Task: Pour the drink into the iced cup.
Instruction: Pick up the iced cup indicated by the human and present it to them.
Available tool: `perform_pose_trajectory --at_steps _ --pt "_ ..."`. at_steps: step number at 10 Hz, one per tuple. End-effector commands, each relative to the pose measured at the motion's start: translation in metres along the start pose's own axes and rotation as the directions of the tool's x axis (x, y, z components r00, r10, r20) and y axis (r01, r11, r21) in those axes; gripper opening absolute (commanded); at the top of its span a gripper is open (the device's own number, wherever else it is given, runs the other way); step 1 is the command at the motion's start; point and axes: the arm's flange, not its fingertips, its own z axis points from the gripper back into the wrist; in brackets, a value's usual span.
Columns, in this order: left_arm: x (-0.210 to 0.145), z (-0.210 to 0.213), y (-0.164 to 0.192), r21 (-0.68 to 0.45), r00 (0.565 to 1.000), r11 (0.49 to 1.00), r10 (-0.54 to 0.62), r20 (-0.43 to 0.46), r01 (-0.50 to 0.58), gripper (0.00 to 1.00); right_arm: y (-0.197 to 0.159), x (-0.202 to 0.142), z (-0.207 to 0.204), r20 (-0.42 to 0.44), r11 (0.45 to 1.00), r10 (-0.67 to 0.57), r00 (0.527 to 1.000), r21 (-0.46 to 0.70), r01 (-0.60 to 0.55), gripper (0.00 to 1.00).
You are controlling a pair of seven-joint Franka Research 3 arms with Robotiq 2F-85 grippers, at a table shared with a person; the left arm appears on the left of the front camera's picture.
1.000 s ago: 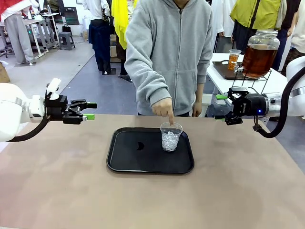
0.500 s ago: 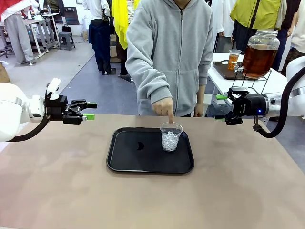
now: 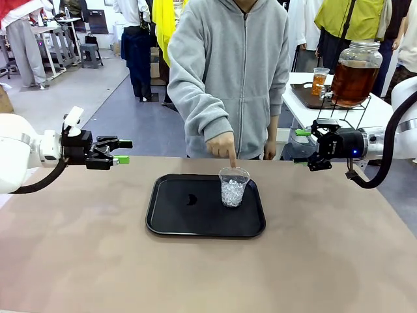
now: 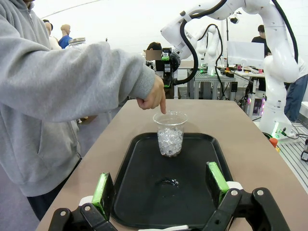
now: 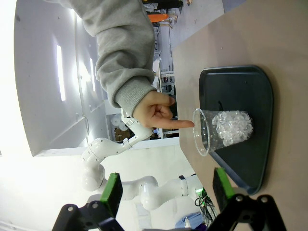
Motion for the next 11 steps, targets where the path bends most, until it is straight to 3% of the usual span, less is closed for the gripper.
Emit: perform_pose_trajectory --at_steps 1,4,6,7,8,9,10,11 --pt "0.002 -0.002 0.001 0.008 1.0 1.0 -0.002 0.005 0.002 1.0 0.006 -0.002 -0.003 -0.017 0.995 0.099 0.995 0.017 -0.098 1.0" --pt "0.002 -0.002 0.001 0.008 1.0 1.0 -0.002 0.005 0.002 1.0 0.016 -0.011 -0.012 -0.04 0.923 0.378 0.925 0.093 -0.373 1.0" --pt "0.002 -0.002 0.001 0.008 1.0 1.0 -0.002 0.005 0.002 1.0 0.027 -0.017 -0.02 -0.067 0.806 0.586 0.808 0.149 -0.573 1.0" --pt "0.002 -0.002 0.001 0.008 1.0 1.0 -0.002 0.005 0.002 1.0 0.031 -0.019 -0.023 -0.037 0.74 0.666 0.745 0.152 -0.655 1.0" --pt "0.002 -0.002 0.001 0.008 1.0 1.0 -0.002 0.005 0.002 1.0 0.032 -0.02 -0.026 -0.034 0.677 0.732 0.68 0.151 -0.721 1.0" --pt "0.002 -0.002 0.001 0.008 1.0 1.0 -0.002 0.005 0.002 1.0 0.032 -0.019 -0.03 -0.042 0.644 0.762 0.646 0.144 -0.751 1.0" --pt "0.002 -0.002 0.001 0.008 1.0 1.0 -0.002 0.005 0.002 1.0 0.035 -0.02 -0.029 -0.034 0.678 0.733 0.679 0.113 -0.726 1.0" --pt "0.002 -0.002 0.001 0.008 1.0 1.0 -0.002 0.005 0.002 1.0 0.048 -0.023 -0.022 0.032 0.781 0.622 0.782 0.034 -0.623 1.0"
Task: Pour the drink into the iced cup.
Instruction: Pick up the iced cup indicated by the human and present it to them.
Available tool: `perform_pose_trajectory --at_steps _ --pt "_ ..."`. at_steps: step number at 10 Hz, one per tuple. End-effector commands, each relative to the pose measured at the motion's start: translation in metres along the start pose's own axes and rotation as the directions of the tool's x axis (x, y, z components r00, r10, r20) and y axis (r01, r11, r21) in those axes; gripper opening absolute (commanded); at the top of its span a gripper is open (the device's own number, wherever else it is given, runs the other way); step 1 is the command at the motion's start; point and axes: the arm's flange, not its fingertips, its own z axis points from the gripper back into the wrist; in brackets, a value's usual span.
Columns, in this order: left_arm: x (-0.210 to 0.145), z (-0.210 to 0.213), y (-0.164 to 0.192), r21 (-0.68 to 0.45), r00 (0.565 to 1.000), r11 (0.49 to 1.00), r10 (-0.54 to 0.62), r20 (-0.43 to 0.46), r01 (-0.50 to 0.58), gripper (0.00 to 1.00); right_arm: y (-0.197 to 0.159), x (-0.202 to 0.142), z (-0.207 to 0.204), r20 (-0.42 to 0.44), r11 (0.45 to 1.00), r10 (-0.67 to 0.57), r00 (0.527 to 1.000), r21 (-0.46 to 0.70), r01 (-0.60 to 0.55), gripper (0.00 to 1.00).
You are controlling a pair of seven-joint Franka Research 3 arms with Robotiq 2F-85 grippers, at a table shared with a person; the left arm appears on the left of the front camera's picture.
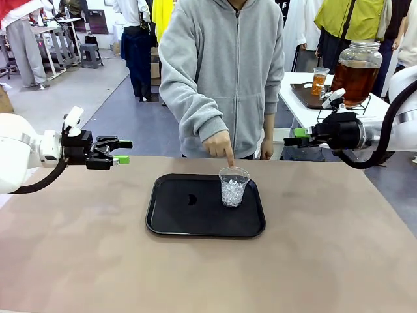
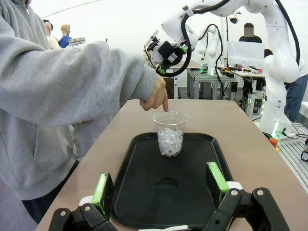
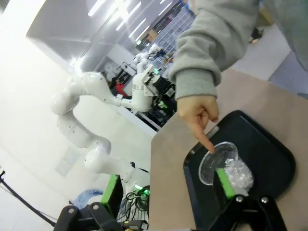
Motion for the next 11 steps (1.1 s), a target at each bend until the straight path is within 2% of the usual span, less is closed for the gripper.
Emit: perform_pose_trajectory --at_steps 1,4,5,6,9,11 --pt "0.002 -0.002 0.0 0.008 1.0 1.0 -0.003 0.005 0.003 1.0 0.001 0.0 -0.004 -0.015 0.999 0.034 0.999 0.033 -0.034 1.0" --pt "0.002 -0.002 0.0 0.008 1.0 1.0 -0.003 0.005 0.003 1.0 0.001 -0.001 0.0 -0.004 1.0 0.003 1.0 0.005 -0.003 1.0" --pt "0.002 -0.002 0.0 0.008 1.0 1.0 -0.003 0.005 0.003 1.0 0.002 0.004 -0.006 0.03 0.978 0.207 0.978 -0.027 -0.206 1.0" --pt "0.002 -0.002 0.0 0.008 1.0 1.0 -0.003 0.005 0.003 1.0 0.001 0.003 -0.008 0.043 0.939 0.343 0.938 -0.033 -0.342 1.0" --pt "0.002 -0.002 0.0 0.008 1.0 1.0 -0.003 0.005 0.003 1.0 -0.015 -0.009 -0.014 0.034 0.816 0.578 0.816 -0.051 -0.576 1.0" --pt "0.002 -0.002 0.0 0.008 1.0 1.0 -0.003 0.005 0.003 1.0 -0.029 -0.02 -0.017 0.028 0.744 0.669 0.743 -0.006 -0.669 1.0"
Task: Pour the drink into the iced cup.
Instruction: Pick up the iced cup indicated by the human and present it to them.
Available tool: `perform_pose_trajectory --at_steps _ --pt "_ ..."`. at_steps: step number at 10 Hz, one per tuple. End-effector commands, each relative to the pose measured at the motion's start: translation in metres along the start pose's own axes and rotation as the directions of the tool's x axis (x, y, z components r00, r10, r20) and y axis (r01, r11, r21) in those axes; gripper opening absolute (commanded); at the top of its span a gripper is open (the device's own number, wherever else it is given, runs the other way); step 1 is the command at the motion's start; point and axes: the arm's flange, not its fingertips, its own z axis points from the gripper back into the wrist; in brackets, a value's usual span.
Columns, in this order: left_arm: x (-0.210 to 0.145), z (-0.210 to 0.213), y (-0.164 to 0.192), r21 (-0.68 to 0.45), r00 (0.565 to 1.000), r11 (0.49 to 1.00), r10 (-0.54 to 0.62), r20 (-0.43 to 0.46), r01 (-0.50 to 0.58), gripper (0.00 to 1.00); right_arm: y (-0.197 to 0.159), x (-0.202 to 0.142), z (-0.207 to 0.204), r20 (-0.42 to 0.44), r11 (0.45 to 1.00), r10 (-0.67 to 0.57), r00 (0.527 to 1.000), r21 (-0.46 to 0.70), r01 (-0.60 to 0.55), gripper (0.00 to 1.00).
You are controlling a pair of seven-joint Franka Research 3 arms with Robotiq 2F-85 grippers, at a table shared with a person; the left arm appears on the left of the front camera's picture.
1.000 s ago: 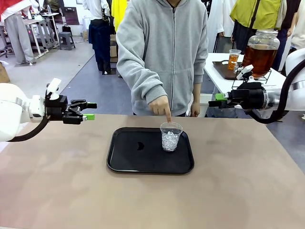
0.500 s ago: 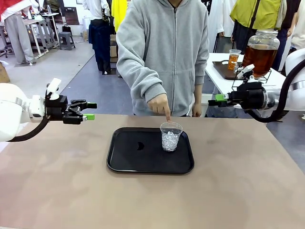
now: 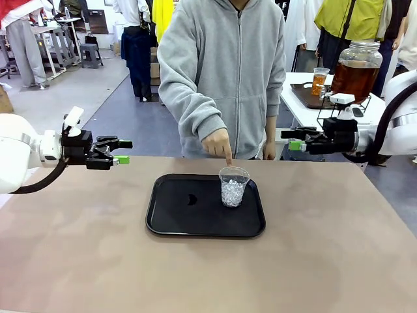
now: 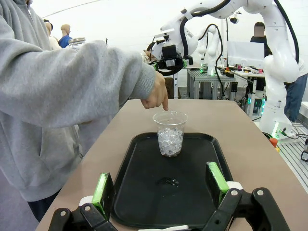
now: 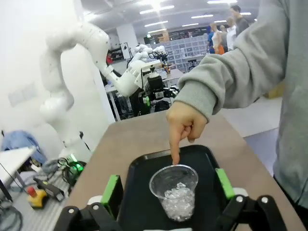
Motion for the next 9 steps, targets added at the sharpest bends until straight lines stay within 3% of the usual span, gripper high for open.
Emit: perform_pose_trajectory --at_steps 1,4,7,8,9 --pt "0.002 -0.002 0.0 0.008 1.0 1.0 -0.003 0.005 0.003 1.0 -0.006 -0.024 -0.006 -0.002 0.993 0.113 0.994 0.016 -0.113 1.0" --pt "0.002 -0.002 0.0 0.008 1.0 1.0 -0.003 0.005 0.003 1.0 -0.011 -0.048 -0.009 -0.023 0.97 0.235 0.972 -0.061 -0.236 1.0" --pt "0.002 -0.002 0.0 0.008 1.0 1.0 -0.003 0.005 0.003 1.0 -0.013 -0.059 -0.005 -0.056 0.972 0.189 0.98 -0.13 -0.195 1.0" --pt "0.002 -0.002 0.0 0.008 1.0 1.0 -0.003 0.005 0.003 1.0 -0.014 -0.055 0.0 -0.03 0.976 0.211 0.977 -0.055 -0.212 1.0" --pt "0.002 -0.002 0.0 0.008 1.0 1.0 -0.003 0.005 0.003 1.0 -0.014 -0.055 0.0 -0.03 0.976 0.211 0.977 -0.055 -0.212 1.0"
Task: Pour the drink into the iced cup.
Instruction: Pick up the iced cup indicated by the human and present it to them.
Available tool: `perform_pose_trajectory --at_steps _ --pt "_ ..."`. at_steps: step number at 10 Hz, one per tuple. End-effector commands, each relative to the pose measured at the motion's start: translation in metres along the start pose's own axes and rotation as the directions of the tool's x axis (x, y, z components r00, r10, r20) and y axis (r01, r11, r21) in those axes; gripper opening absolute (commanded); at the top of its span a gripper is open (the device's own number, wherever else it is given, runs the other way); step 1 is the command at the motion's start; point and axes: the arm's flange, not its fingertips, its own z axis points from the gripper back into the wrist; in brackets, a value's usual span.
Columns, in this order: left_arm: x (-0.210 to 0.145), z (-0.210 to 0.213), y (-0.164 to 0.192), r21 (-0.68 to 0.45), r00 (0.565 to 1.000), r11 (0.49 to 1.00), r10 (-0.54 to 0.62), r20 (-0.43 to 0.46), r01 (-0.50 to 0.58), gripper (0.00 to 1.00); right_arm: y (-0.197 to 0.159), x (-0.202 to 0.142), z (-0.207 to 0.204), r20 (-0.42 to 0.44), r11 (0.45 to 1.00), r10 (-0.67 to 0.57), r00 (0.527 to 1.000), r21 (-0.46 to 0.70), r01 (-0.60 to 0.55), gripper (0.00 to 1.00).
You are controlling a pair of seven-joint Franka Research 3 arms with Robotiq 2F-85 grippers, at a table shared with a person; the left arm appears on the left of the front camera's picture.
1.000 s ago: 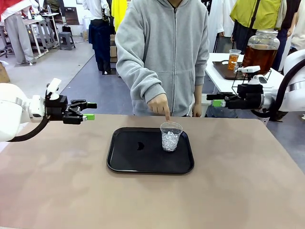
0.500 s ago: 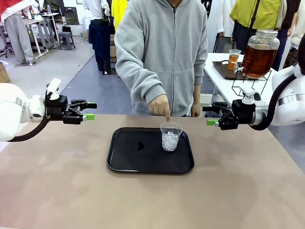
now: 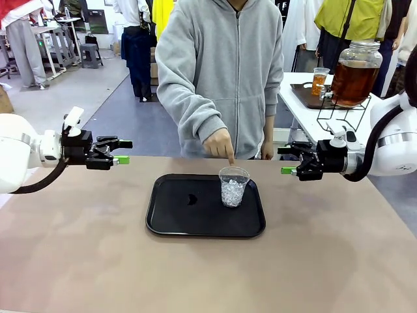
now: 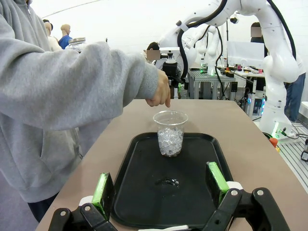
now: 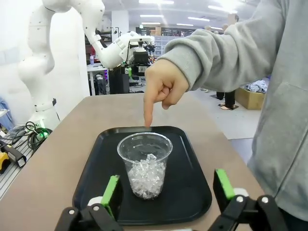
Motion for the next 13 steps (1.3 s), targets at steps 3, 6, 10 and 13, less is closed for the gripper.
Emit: perform_pose_trajectory --at_steps 3,6,10,13 --pt "0.002 -0.002 0.0 0.008 1.0 1.0 -0.003 0.005 0.003 1.0 0.0 0.001 -0.001 0.005 1.0 0.0 1.0 0.004 0.0 1.0" --pt "0.002 -0.002 0.0 0.008 1.0 1.0 -0.003 0.005 0.003 1.0 0.004 -0.019 -0.027 0.002 0.999 -0.029 1.0 0.024 0.029 1.0" --pt "0.002 -0.002 0.0 0.008 1.0 1.0 -0.003 0.005 0.003 1.0 0.008 -0.042 -0.051 -0.053 0.999 -0.035 0.998 0.04 0.037 1.0" --pt "0.002 -0.002 0.0 0.008 1.0 1.0 -0.003 0.005 0.003 1.0 0.007 -0.052 -0.063 -0.061 0.997 -0.049 0.997 0.053 0.052 1.0"
